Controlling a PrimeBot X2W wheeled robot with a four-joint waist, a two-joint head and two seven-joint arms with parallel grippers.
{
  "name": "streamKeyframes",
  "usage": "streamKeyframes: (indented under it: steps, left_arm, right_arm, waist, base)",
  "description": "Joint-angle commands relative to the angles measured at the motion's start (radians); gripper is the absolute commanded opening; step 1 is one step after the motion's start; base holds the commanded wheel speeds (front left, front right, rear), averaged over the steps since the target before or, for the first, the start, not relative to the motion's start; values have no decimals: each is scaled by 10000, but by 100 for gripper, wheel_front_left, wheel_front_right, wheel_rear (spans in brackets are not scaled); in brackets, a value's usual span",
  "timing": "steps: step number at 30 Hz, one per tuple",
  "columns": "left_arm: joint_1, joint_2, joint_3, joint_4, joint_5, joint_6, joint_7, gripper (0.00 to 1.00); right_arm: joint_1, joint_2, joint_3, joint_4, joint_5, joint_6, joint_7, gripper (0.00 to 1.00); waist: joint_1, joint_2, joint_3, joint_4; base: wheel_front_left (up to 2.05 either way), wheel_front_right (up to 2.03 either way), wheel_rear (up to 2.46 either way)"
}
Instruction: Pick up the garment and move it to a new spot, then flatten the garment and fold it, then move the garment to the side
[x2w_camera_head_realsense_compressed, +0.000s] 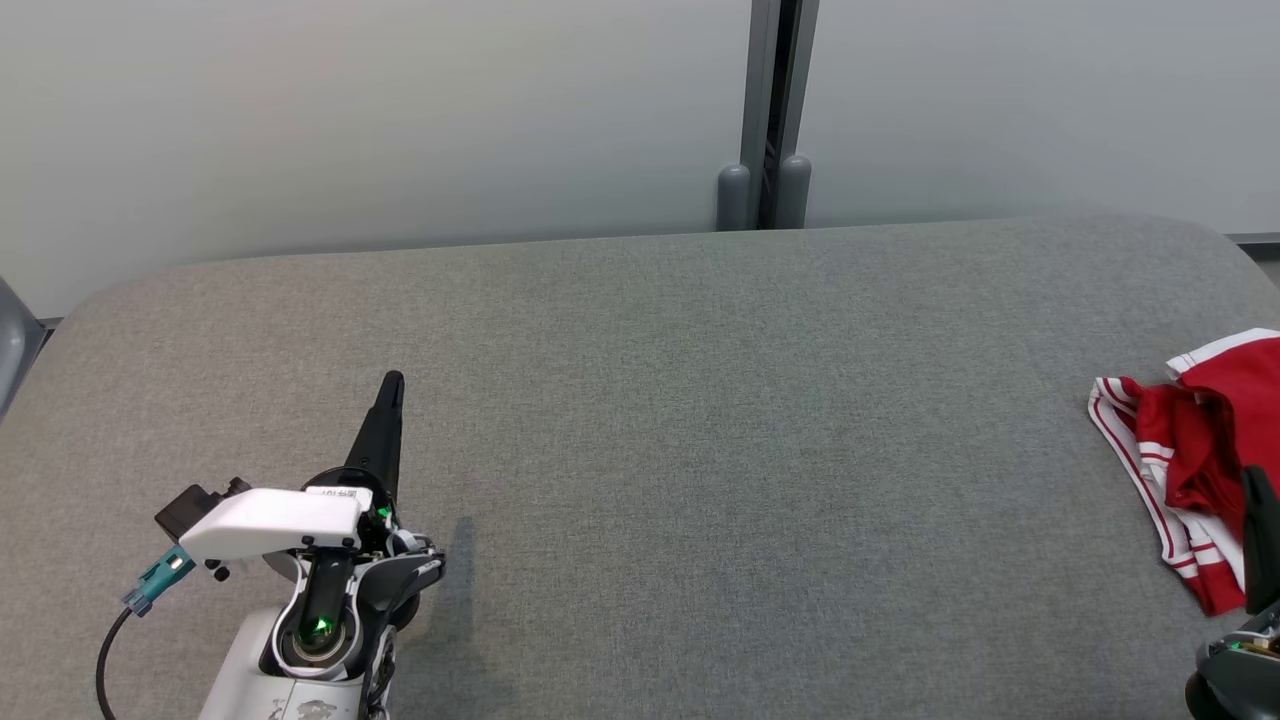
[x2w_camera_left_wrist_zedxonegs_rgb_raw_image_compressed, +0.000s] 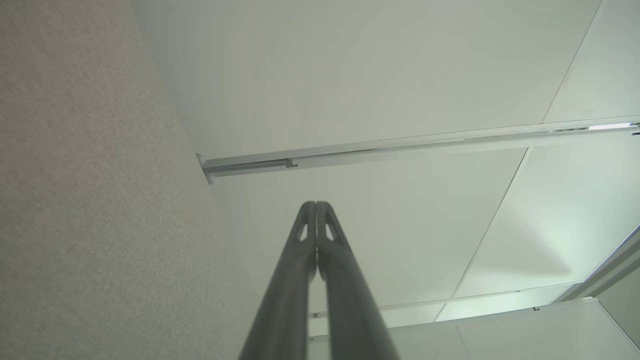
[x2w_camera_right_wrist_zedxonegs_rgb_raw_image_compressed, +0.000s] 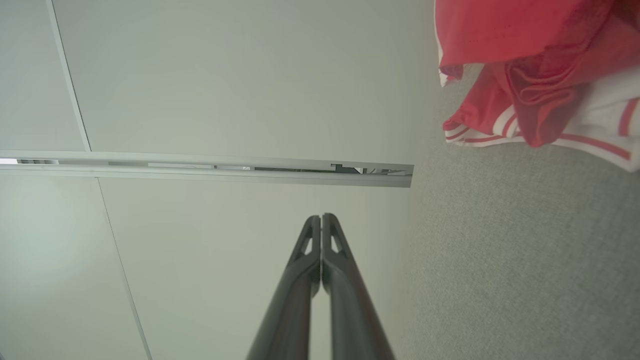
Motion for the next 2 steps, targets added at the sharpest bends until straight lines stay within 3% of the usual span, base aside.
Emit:
streamKeyframes:
  steps: [1, 2]
  left_arm:
    - [-106, 62, 37, -1, -13, -40, 0, 0]
    - [-105, 62, 37, -1, -13, -40, 0, 0]
  right_arm:
    - [-90, -31, -19, -47, 65, 4, 38, 0]
    - [-90, -31, -21, -47, 65, 4, 37, 0]
  waist:
    - [0, 0, 0, 0]
    - [0, 0, 0, 0]
  base:
    - [0, 0, 0]
    - [0, 0, 0]
